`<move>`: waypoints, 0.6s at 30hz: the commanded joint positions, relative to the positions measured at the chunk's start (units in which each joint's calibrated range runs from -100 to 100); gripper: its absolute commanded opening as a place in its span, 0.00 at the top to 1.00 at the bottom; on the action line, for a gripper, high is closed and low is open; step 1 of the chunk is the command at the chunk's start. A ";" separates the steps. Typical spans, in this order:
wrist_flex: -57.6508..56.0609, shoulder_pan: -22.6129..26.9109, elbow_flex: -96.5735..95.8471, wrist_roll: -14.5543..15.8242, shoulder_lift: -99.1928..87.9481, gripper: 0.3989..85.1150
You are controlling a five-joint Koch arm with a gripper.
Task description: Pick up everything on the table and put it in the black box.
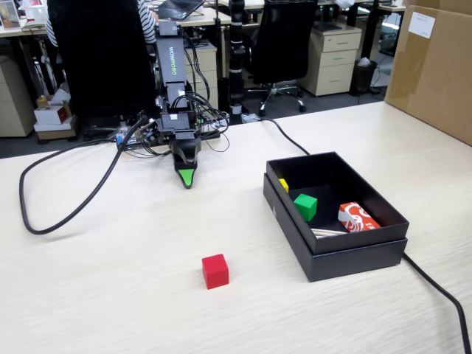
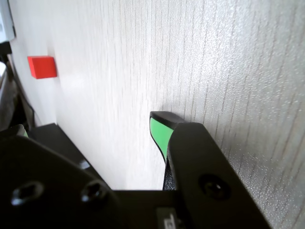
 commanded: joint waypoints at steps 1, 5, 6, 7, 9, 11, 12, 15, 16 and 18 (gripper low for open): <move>-0.58 0.00 -0.75 -0.20 0.03 0.41; -0.58 0.00 -0.94 -0.20 -0.43 0.42; -0.58 0.00 -0.94 -0.20 -0.54 0.41; -0.58 0.00 -0.75 -0.20 -0.54 0.42; -0.58 0.05 -0.21 -0.34 -0.31 0.43; -0.93 0.10 0.70 -0.88 0.15 0.43; -2.14 0.10 1.97 -1.32 0.95 0.43; -11.90 0.10 10.31 -0.93 1.52 0.43; -15.27 0.10 13.84 -0.44 1.98 0.44; -20.97 0.15 21.55 0.78 4.05 0.44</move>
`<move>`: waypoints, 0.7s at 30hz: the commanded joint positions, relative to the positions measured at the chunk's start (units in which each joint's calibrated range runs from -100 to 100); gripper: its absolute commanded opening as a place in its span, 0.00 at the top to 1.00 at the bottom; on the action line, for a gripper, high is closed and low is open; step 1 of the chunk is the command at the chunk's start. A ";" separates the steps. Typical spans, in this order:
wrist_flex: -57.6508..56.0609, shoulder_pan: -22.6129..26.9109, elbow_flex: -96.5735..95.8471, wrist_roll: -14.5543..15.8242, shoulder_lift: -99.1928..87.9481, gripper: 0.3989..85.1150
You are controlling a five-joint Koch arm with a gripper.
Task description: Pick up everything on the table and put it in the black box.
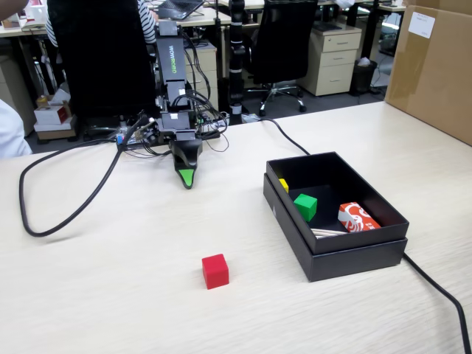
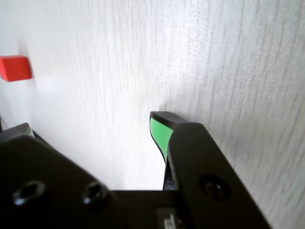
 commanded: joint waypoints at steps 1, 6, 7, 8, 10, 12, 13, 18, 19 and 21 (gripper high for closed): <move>-10.68 0.24 13.22 1.61 3.34 0.44; -27.61 1.27 41.77 5.23 19.17 0.44; -29.77 1.37 46.13 5.81 22.73 0.44; -32.36 1.42 51.11 6.35 27.09 0.43; -37.55 1.71 61.99 6.98 35.24 0.44; -45.84 2.69 81.85 7.37 50.84 0.44; -47.48 2.93 87.10 7.33 55.55 0.44; -49.47 3.37 107.32 7.33 75.74 0.44; -49.90 3.37 109.68 7.33 78.15 0.44; -50.68 3.27 114.30 7.33 83.20 0.44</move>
